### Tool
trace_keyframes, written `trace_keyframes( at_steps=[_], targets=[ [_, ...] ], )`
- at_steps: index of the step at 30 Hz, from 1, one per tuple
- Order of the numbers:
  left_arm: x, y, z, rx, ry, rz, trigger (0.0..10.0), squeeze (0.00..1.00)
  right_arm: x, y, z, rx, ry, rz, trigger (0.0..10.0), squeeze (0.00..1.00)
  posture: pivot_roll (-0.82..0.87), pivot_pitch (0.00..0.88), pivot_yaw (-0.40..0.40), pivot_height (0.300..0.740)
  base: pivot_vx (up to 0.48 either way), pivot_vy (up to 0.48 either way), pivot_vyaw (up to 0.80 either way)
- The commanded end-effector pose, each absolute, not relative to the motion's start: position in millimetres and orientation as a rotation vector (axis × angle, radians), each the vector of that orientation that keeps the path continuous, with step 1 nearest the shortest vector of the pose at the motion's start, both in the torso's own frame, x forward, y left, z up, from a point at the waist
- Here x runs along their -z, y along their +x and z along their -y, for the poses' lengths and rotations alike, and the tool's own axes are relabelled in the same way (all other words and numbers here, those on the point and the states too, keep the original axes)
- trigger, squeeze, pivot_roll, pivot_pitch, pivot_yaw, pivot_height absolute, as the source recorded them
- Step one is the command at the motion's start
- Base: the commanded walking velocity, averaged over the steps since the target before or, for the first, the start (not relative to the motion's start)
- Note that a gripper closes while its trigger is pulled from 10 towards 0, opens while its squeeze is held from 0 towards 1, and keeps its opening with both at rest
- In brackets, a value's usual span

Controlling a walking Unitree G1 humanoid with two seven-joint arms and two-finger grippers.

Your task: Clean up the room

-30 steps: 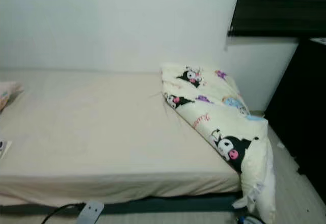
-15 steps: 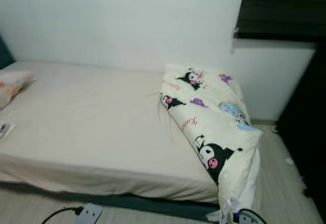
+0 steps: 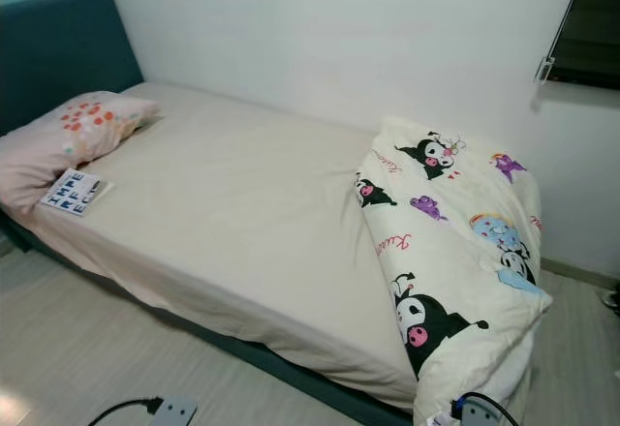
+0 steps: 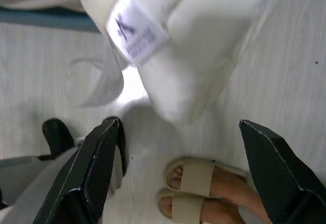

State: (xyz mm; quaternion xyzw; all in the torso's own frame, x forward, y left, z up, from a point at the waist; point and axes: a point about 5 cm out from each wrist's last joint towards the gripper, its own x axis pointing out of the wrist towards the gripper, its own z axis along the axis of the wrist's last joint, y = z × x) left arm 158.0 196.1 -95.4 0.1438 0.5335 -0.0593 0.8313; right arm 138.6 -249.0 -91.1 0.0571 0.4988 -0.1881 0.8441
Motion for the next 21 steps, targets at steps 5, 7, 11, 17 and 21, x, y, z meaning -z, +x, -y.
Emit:
trace_keyframes(
  at_steps=[5,7,11,17,21],
  targets=[
    [93.9,162.2,-194.3,0.156,0.322,-1.122,10.0,0.0,93.4,133.4,247.5,0.389,0.115,-1.077,10.0,0.0,-0.02,0.0,-0.014,0.726,0.0,-0.189,0.0],
    [93.9,162.1,-194.4,0.154,0.324,-1.125,10.0,0.0,93.6,133.0,247.3,0.387,0.115,-1.078,10.0,0.0,-0.02,0.0,-0.014,0.726,0.0,-0.472,0.0],
    [93.9,161.9,-195.3,0.131,0.316,-1.122,10.0,0.0,94.1,132.2,246.7,0.387,0.112,-1.084,10.0,0.0,-0.02,0.0,-0.015,0.726,0.0,-0.444,0.0],
    [93.4,163.4,-193.0,0.132,0.29,-1.101,10.0,0.0,93.8,133.8,245.5,0.384,0.117,-1.078,10.0,0.0,-0.02,0.0,-0.015,0.726,0.0,-0.18,0.0],
    [93.3,164.2,-191.2,0.134,0.287,-1.1,10.0,0.0,92.9,137.0,244.6,0.383,0.115,-1.069,10.0,0.0,-0.01,0.0,-0.016,0.726,0.0,0.0,0.0]
  ],
)
